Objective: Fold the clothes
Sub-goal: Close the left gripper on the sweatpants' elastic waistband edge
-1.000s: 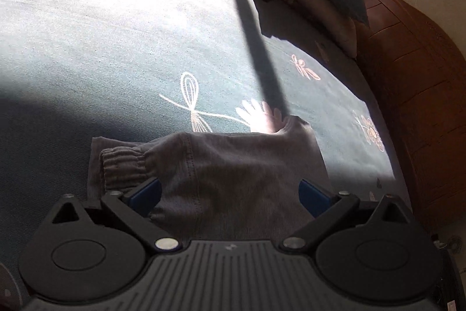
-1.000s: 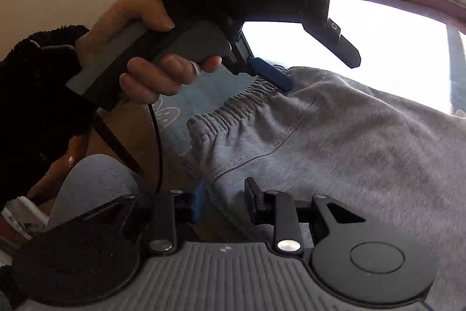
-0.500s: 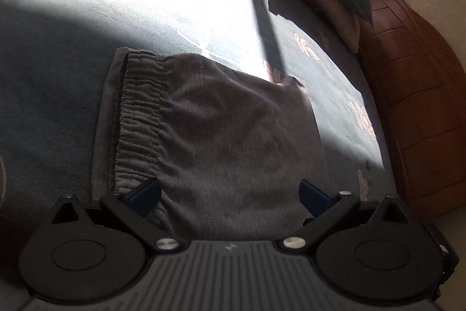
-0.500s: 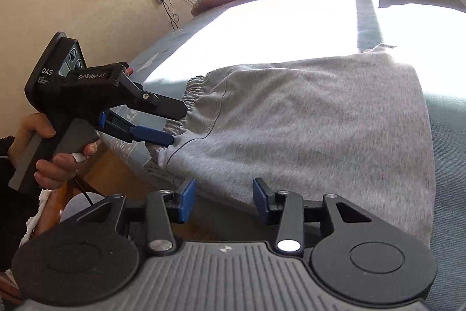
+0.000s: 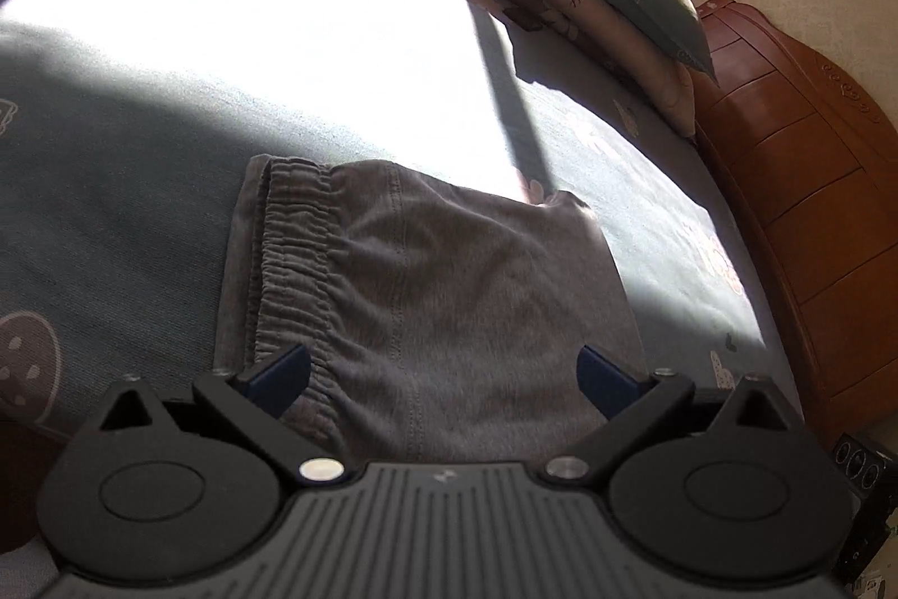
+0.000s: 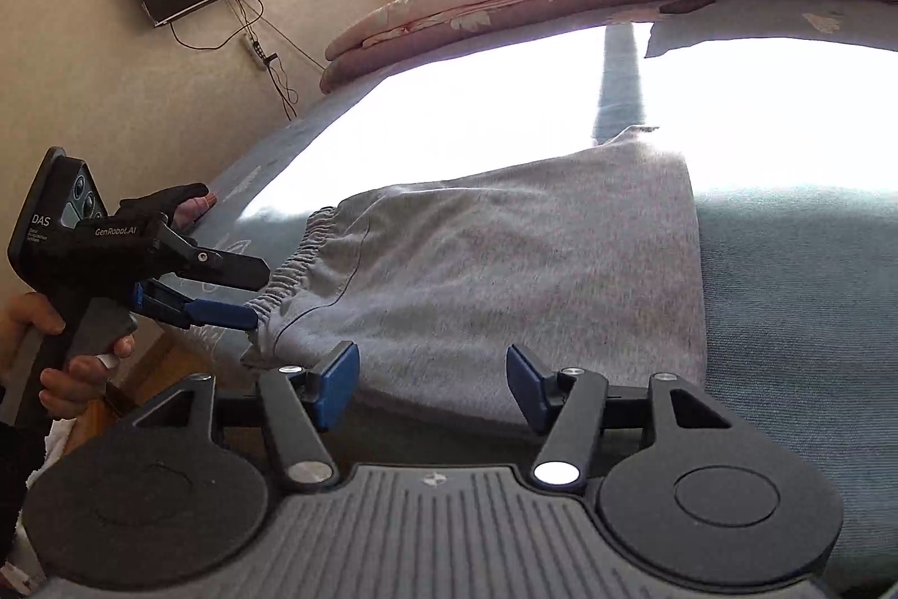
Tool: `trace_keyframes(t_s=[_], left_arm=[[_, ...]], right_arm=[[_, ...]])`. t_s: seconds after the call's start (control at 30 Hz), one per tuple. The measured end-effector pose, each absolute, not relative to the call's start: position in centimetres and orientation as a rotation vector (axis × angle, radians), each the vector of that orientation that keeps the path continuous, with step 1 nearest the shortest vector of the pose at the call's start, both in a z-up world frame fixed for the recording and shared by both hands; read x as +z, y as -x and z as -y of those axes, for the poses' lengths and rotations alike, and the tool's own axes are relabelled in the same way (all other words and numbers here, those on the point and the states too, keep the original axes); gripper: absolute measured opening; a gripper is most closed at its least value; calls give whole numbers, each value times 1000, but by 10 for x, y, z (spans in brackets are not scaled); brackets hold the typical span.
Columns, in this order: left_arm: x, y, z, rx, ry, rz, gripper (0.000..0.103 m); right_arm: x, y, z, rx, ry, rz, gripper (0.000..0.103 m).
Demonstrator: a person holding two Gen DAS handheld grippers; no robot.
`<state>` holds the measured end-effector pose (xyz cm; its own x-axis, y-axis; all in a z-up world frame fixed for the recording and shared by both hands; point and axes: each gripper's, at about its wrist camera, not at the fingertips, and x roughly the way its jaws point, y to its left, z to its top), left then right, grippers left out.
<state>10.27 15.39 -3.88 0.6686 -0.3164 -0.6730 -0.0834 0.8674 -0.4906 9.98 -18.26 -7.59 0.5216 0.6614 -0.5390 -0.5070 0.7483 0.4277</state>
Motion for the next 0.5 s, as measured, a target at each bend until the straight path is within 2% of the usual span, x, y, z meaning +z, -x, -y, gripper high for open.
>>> trace_keyframes(t_s=[0.07, 0.13, 0.27, 0.5], left_arm=[[-30, -102, -165, -60, 484, -732, 101], [-35, -109, -180, -57, 496, -716, 102], [-75, -132, -207, -83, 711, -905, 102], [-117, -141, -218, -133, 802, -1001, 102]], right_arm=[[-77, -101, 187, 692, -249, -746, 66], [-78, -102, 190, 681, -264, -755, 67], [-77, -101, 193, 672, -262, -755, 69], [-74, -100, 196, 647, -224, -762, 71]])
